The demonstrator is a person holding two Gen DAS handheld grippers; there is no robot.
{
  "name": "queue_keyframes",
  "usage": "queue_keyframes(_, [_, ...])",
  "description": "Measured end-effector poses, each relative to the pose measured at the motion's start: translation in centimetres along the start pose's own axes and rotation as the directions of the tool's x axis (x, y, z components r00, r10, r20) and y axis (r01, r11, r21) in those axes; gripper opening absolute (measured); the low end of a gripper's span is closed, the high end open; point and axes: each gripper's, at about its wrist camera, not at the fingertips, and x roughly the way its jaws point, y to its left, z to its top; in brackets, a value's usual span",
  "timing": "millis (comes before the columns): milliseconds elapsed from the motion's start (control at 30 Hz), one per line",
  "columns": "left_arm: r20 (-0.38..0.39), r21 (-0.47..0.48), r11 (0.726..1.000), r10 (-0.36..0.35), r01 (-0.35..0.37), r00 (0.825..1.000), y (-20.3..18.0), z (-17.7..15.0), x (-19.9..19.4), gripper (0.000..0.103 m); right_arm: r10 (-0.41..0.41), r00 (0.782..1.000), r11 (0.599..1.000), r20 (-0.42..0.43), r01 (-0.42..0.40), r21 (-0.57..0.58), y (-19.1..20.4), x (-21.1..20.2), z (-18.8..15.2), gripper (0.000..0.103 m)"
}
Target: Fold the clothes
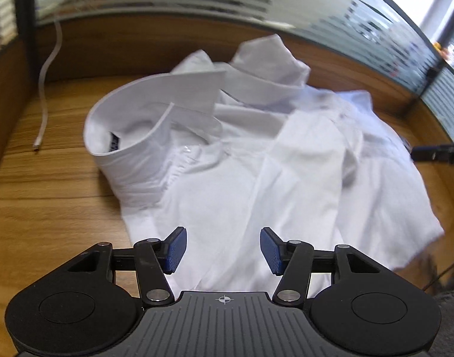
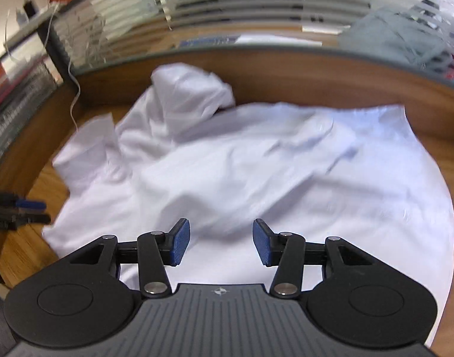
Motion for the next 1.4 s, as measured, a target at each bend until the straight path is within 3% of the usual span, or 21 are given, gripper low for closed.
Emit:
queue_keyframes(133, [-0.042,0.076,0.996,-0.045,0.048,0.998,0.3,0.7,1.2,0.055,0.019,1.0,0.996,-0.024,-0.016,0.091,3.4,0.9,-3.8,0.051])
queue_keyframes(233, [-0.054,0.082,0.991,-0.102,0.106,0.993,0.6,1.1,2.2,0.045,0.033,0.999,0.987,-0.044,-0.025,0.158,5.4,1.7,-5.7,0.043])
queue_keyframes(367, [-0.088,0.078,0.985,-0.15,0.157,0.985,0.5,1.2,4.2,0.034,0.067,0.994,0.972,-0.082,-0.046,0.231,6.9,4.9,-6.5,0.041])
queue_keyframes(533, [-0.097,0.068,0.981,-0.177,0.184,0.979,0.5,1.0,5.5,0.032,0.09,0.989,0.946,-0.116,-0.048,0.32,7.1,8.5,-6.5,0.041])
queue_keyframes(600, [-0.092,0.054,0.98,-0.186,0.192,0.978,0.7,0.9,5.6,0.021,0.11,0.987,0.933,-0.119,-0.061,0.355,7.0,9.4,-6.5,0.038])
queue_keyframes(633, [-0.087,0.05,0.979,-0.192,0.196,0.978,0.8,0.7,5.6,0.007,0.133,0.984,0.923,-0.119,-0.079,0.375,6.9,9.7,-6.6,0.027])
queue_keyframes(667, [-0.071,0.055,0.98,-0.188,0.192,0.98,0.8,0.6,5.3,0.003,0.157,0.981,0.915,-0.114,-0.101,0.392,6.9,9.8,-6.7,0.011])
queue_keyframes(700, [-0.049,0.064,0.981,-0.179,0.182,0.983,0.8,0.5,4.9,0.003,0.179,0.978,0.905,-0.108,-0.121,0.407,6.8,9.9,-6.8,0.003])
queue_keyframes(867, [0.03,0.108,0.976,-0.192,0.188,0.981,0.6,0.5,2.4,0.003,0.194,0.981,0.905,-0.001,-0.179,0.385,7.5,6.4,-7.1,0.001])
queue_keyframes(1067, [0.012,0.106,0.952,-0.29,0.287,0.957,1.6,1.4,-0.1,0.003,0.179,0.98,0.913,0.089,-0.199,0.355,9.0,-0.1,-8.1,0.001])
queue_keyframes(1200, [-0.068,0.118,0.957,-0.257,0.263,0.964,2.1,-0.2,1.3,0.003,0.185,0.981,0.906,0.053,-0.191,0.378,9.2,-1.2,-11.5,0.001])
queue_keyframes(1400, [-0.169,0.201,0.959,-0.167,0.2,0.971,1.3,-3.3,4.7,0.003,0.135,0.989,0.922,-0.057,-0.104,0.372,10.5,1.9,-15.9,0.001])
